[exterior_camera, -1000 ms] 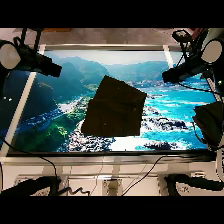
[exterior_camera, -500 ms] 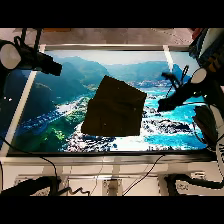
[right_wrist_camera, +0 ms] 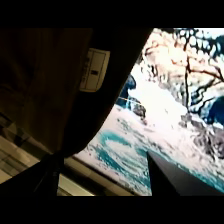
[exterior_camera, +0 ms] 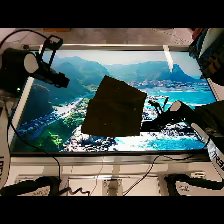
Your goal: Fold the clothes and pants, and hang the long-sleeved shirts on hangers.
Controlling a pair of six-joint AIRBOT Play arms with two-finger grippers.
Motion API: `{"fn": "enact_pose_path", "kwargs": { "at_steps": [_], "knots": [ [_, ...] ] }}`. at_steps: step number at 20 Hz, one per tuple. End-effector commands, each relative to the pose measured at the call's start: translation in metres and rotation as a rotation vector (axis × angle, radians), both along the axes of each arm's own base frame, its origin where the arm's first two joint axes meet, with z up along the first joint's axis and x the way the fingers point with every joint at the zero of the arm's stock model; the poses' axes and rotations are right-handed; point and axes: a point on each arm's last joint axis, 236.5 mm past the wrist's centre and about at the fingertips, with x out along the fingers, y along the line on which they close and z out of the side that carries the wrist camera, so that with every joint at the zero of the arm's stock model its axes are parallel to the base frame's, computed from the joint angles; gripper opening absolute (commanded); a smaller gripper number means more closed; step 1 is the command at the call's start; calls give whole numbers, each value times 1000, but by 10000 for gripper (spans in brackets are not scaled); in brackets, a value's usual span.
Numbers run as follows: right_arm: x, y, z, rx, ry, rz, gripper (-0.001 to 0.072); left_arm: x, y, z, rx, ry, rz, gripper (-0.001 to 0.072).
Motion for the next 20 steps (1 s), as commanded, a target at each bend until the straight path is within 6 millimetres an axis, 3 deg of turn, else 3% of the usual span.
{"fn": "enact_pose_path", "kwargs": {
  "at_steps": [1,4,5,6,7,9,12,13,14,15,16,20],
  "knots": [
    [14,7,-13,-22,-57,-58,548,-16,-5,-48,-181,151,-7,298],
    [15,16,-20,31,5,-134,547,-27,9,-72,-373,243,71,299],
    [11,22,-22,57,35,-137,547,-30,17,-79,-421,264,109,323],
    [8,25,-25,70,60,-141,547,-33,27,-87,-456,283,150,394],
    [6,28,-27,81,80,-146,541,-37,36,-94,-483,301,180,399],
    [7,35,-28,114,103,-173,426,-48,43,-108,-540,337,207,411],
    [10,44,-23,158,97,-182,230,-82,32,-145,-603,447,211,414],
    [11,43,-23,157,96,-182,104,-96,23,-158,-635,495,209,423],
    [10,43,-23,157,97,-182,29,-109,5,-169,-705,536,200,524],
    [10,43,-23,158,96,-181,28,-116,-11,-175,-785,556,198,570],
    [11,43,-23,158,95,-181,28,-120,-23,-181,-855,556,208,569],
    [11,43,-23,158,95,-181,28,-142,-30,-220,-893,584,291,569]
  ]
}}
